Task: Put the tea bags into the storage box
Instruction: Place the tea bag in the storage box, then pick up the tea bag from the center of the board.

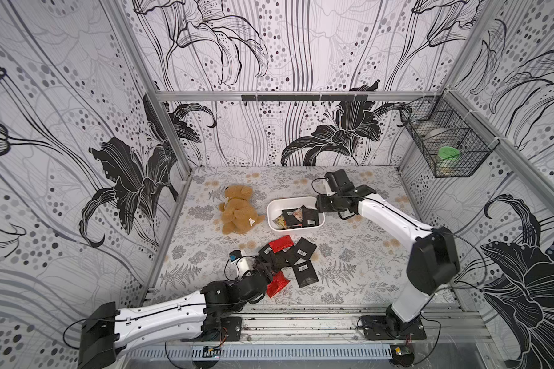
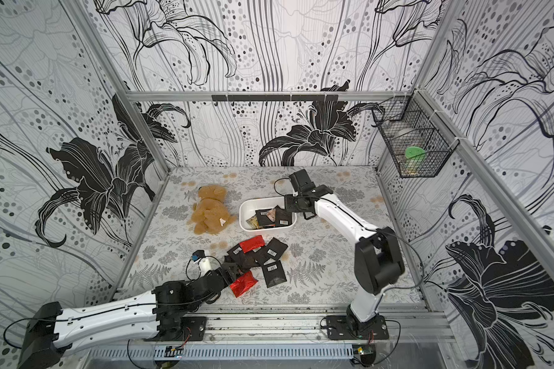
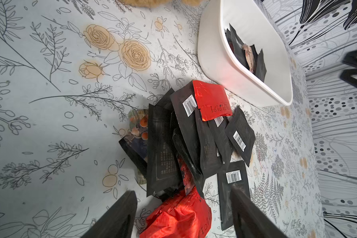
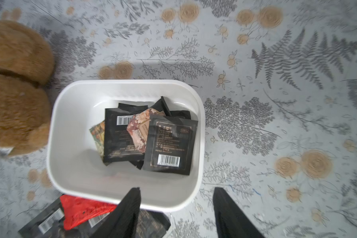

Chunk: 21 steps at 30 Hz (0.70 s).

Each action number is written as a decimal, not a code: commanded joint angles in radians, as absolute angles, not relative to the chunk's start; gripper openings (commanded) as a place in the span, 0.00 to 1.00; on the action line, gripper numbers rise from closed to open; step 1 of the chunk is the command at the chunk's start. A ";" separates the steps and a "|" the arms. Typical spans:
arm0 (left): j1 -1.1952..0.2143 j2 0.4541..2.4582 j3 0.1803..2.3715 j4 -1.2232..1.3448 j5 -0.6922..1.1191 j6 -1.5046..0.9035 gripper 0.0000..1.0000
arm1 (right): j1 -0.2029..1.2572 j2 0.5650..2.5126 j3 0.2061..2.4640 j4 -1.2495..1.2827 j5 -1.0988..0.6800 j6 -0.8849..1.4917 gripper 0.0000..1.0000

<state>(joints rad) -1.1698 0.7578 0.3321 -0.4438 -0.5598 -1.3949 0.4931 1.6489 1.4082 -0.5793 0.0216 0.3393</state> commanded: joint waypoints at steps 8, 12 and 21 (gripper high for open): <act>-1.161 0.703 0.295 -0.349 -0.525 -1.437 0.71 | 0.755 1.243 1.038 -0.579 -0.096 0.451 0.62; -1.163 0.717 0.280 -0.320 -0.480 -1.451 0.64 | 0.887 1.195 0.872 -0.426 -0.130 0.589 0.62; -1.164 0.787 0.252 -0.263 -0.396 -1.469 0.50 | 1.039 1.305 0.723 -0.129 -0.161 0.750 0.60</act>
<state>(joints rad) -1.1687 0.7719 0.2733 -0.3321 -0.4408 -1.4681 1.0206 1.2694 0.7128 -0.2501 -0.1585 0.6865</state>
